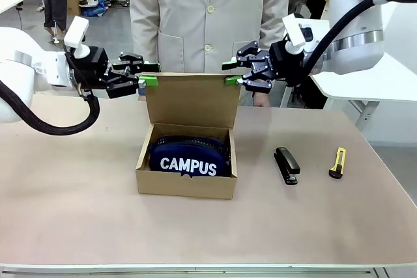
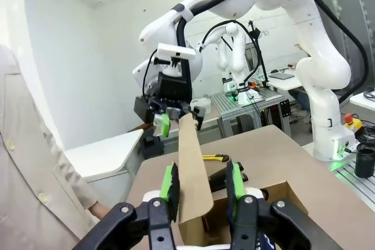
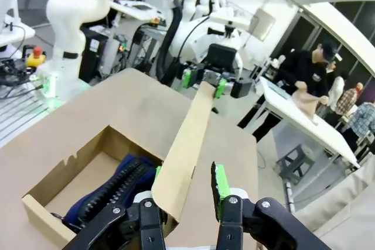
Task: Pack the item into the box.
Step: Close the Mailer Box.
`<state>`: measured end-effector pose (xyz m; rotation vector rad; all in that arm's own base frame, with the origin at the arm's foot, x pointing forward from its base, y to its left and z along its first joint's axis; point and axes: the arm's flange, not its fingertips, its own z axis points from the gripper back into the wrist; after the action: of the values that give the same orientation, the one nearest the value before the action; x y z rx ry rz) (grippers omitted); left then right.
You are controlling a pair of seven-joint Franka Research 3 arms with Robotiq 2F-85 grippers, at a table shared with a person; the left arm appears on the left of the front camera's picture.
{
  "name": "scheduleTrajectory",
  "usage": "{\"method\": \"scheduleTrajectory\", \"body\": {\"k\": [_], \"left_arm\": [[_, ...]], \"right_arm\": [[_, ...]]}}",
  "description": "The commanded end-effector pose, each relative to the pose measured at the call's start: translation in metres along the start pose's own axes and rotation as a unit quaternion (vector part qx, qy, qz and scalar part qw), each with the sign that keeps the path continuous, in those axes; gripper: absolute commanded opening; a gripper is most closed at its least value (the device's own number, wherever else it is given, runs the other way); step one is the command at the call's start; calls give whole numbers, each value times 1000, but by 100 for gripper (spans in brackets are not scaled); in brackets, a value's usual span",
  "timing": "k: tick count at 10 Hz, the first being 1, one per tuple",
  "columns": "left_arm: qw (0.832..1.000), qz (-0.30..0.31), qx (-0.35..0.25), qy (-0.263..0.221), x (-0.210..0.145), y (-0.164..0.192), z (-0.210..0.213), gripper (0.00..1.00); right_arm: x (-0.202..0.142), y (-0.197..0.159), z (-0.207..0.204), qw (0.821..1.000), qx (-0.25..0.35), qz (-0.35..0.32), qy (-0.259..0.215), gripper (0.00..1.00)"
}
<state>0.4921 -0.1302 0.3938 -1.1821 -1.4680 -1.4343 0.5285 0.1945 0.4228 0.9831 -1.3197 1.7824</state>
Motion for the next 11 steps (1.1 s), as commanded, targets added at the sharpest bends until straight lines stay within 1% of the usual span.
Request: {"method": "scheduleTrajectory", "body": {"k": [1, 2, 3, 5, 7, 9, 11], "left_arm": [[999, -36, -7, -13, -82, -62, 5, 45], [1000, -25, -15, -9, -86, -61, 5, 45], [1000, -13, -16, -3, -90, -61, 4, 45], [1000, -1, -30, 8, -96, -60, 1, 45], [998, 3, -61, 21, -100, -65, -1, 45], [995, -4, -90, 44, -103, -70, -3, 45], [994, -29, -85, 56, -103, -73, -4, 45]], "right_arm": [[-74, 89, -15, 1000, 12, 12, -4, 41], [-79, 89, -17, 1000, 18, -17, 6, 41], [-82, 88, -17, 999, 14, -26, 15, 41], [-80, 88, -16, 1000, 4, -12, 12, 41], [-76, 90, -14, 1000, -2, 13, 7, 41], [-75, 94, -17, 999, 3, 33, 13, 41], [-77, 101, -22, 999, 26, 26, 18, 41]]}}
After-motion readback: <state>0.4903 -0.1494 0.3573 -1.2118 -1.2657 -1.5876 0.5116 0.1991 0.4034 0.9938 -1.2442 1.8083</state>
